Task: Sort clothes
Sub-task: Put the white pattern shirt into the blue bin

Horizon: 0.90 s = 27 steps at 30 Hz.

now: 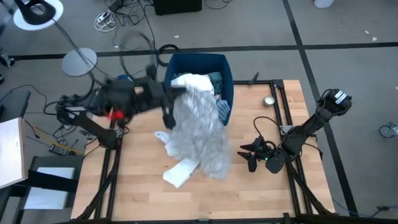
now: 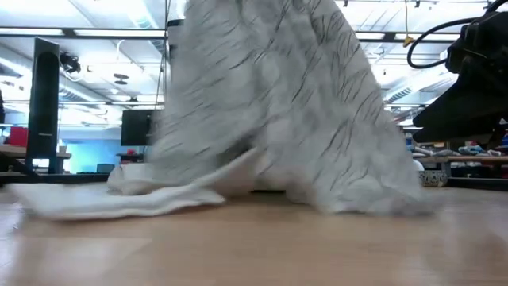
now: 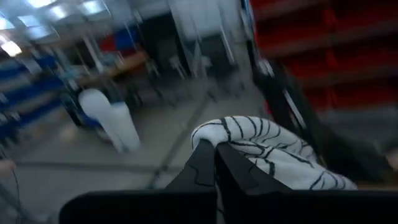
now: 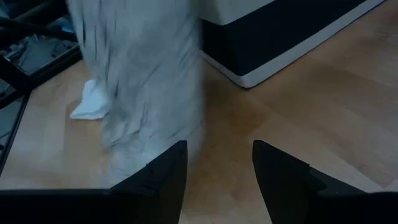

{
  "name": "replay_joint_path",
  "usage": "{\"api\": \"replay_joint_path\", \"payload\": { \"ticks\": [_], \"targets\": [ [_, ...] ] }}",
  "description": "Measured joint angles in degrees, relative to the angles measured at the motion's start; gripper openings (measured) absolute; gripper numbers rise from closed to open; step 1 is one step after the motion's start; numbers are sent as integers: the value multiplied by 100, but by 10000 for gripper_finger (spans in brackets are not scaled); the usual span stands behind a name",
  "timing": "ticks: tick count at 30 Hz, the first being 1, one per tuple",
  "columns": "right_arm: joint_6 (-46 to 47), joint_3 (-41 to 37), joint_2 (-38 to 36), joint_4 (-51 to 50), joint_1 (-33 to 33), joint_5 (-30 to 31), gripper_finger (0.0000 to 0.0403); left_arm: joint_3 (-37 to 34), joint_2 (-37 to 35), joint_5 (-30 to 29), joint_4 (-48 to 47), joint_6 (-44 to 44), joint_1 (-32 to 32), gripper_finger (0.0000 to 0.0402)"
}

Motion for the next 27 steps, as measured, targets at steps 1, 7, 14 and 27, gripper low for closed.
{"api": "replay_joint_path", "payload": {
  "ticks": [1,7,14,27],
  "targets": [
    [0,-2,0,-1,0,2,183,123,32,83,256,184,143,0],
    [-11,-2,0,-20,0,6,183,926,482,754,1601,1121,995,0],
    [-98,-2,0,-13,0,22,183,2122,1455,1249,2338,1726,2039,0],
    [-157,-4,0,-19,-2,22,183,2578,2475,1409,4576,2330,3638,0]
  ]
}}
